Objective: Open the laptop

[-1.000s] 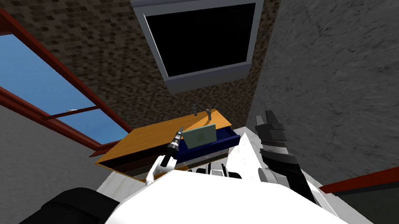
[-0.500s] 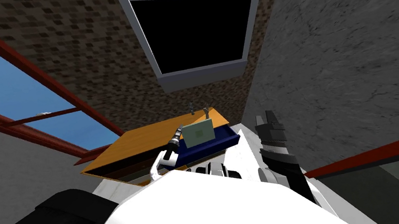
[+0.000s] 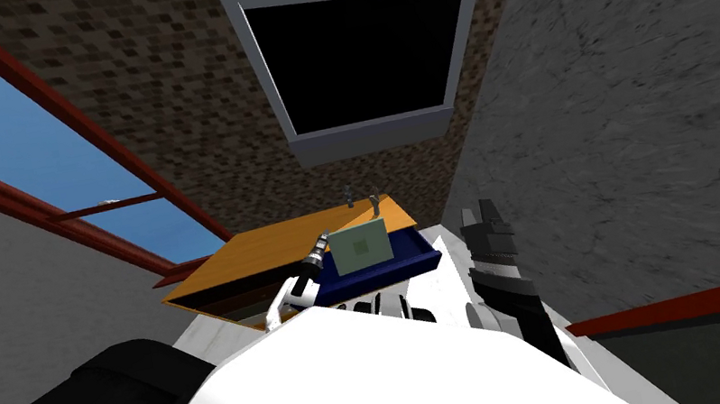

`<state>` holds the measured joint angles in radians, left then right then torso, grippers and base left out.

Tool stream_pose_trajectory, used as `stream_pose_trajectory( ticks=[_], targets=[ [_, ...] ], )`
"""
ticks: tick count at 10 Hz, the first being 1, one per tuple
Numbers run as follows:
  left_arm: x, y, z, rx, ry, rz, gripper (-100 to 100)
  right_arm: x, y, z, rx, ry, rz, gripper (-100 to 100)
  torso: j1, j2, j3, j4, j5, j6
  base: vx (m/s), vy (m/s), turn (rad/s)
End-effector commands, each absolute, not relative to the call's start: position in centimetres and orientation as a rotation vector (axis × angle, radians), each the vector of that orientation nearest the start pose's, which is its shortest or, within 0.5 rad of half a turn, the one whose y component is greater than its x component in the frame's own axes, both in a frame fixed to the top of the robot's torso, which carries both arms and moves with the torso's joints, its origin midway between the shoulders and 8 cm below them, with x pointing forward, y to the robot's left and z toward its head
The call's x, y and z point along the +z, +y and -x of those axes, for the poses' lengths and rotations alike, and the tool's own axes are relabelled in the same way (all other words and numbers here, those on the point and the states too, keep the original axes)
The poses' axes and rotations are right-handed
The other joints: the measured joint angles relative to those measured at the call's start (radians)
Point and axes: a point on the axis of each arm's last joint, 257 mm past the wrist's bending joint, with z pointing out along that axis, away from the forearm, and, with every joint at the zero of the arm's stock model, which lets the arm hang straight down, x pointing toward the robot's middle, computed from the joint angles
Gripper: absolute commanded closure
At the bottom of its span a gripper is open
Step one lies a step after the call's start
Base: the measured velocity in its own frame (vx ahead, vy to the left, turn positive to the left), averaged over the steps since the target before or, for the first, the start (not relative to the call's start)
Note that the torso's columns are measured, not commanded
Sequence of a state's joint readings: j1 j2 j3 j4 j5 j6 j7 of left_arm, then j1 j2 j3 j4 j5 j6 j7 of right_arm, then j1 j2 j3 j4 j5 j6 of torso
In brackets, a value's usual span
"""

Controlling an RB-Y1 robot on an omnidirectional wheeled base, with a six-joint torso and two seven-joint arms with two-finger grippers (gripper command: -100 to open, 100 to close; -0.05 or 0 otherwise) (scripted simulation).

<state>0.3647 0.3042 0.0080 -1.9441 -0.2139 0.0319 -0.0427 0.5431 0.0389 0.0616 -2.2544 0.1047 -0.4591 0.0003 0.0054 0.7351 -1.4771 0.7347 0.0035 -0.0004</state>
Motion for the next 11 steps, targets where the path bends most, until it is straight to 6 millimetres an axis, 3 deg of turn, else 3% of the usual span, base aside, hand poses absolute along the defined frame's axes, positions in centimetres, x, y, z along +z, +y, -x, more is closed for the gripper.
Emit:
stream_pose_trajectory(
  ticks=[1, 11],
  targets=[
    [-20.7, 32.0, -43.8, -0.762, 1.424, 0.807, 100, -1.0, -25.8, -35.6, 1.258, 0.716, -0.711, 0, -0.001, 0.000, 0.000, 0.000, 0.000, 0.000, 0.013, -0.007, 0.027],
    [-22.7, 38.0, -44.6, -0.632, 1.453, 1.042, 100, -0.9, -25.8, -35.6, 1.258, 0.716, -0.711, 0, -0.005, 0.002, 0.001, 0.003, -0.003, 0.001, -0.023, 0.040, -0.177]
  ],
)
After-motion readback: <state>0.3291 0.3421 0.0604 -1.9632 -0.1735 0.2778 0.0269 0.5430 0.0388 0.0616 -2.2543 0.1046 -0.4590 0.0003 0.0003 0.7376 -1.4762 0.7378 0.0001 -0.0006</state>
